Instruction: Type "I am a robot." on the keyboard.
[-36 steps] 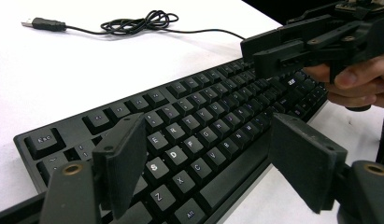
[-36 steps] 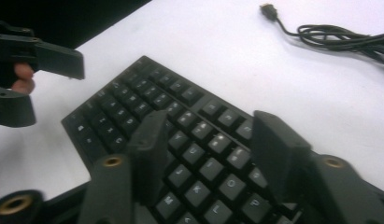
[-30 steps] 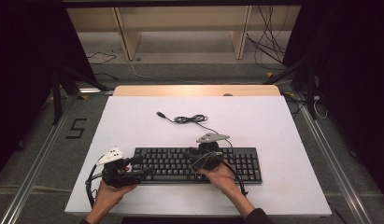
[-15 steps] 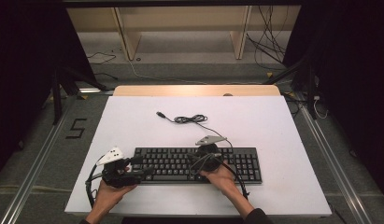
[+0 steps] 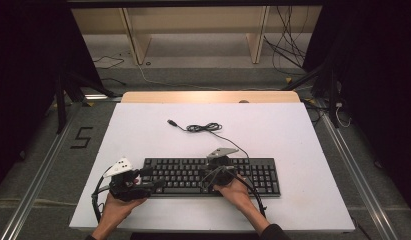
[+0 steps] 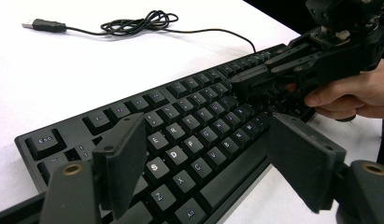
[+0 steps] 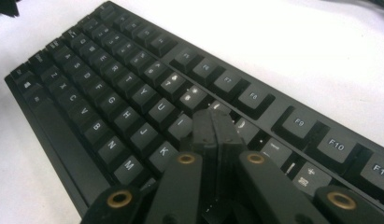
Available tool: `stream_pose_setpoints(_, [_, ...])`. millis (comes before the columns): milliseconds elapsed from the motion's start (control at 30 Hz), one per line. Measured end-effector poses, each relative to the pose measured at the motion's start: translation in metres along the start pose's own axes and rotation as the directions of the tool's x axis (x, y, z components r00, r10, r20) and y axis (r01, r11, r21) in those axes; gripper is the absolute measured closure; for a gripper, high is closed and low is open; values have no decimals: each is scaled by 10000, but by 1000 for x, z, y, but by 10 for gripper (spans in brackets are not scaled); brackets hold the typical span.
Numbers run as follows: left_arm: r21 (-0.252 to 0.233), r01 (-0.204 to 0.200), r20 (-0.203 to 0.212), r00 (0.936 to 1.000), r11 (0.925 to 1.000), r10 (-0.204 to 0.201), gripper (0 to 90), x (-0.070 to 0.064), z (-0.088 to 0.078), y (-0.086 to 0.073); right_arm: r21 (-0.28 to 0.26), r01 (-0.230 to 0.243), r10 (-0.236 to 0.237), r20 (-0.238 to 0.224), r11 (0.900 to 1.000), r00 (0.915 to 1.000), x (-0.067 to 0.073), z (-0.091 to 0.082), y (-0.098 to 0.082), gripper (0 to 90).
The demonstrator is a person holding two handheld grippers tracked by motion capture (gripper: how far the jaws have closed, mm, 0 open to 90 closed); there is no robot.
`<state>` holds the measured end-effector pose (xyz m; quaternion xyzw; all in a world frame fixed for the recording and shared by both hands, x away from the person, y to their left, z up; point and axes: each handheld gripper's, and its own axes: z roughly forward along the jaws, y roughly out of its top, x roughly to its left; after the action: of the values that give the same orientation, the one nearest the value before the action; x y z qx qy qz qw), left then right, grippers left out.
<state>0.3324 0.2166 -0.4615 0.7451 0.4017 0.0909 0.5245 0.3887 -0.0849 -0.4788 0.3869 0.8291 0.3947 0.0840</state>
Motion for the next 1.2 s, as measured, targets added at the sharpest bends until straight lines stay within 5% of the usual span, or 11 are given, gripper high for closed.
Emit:
stream_pose_setpoints(100, [-1, 3, -4, 10000, 10000, -3, 278, 0, 0, 0, -15, 282, -281, 236, 9996, 9993, 2, 2, -1, 900])
stream_pose_setpoints(500, [18, -3, -46, 10000, 10000, 3, 279, 1, 0, 0, -407, -209, 205, -108, 9990, 9997, 0, -6, 0, 849])
stream_pose_setpoints(967, [80, 138, -216, 9997, 9999, -137, 324, 2, 3, 2, -1074, -64, -21, -795, 9942, 9968, 7, -28, -1, 567])
stream_pose_setpoints(1200, [436, 110, -362, 9993, 9990, -94, 465, 0, 14, 8, -1412, -184, 48, -961, 9898, 9954, 9, -41, -6, 490])
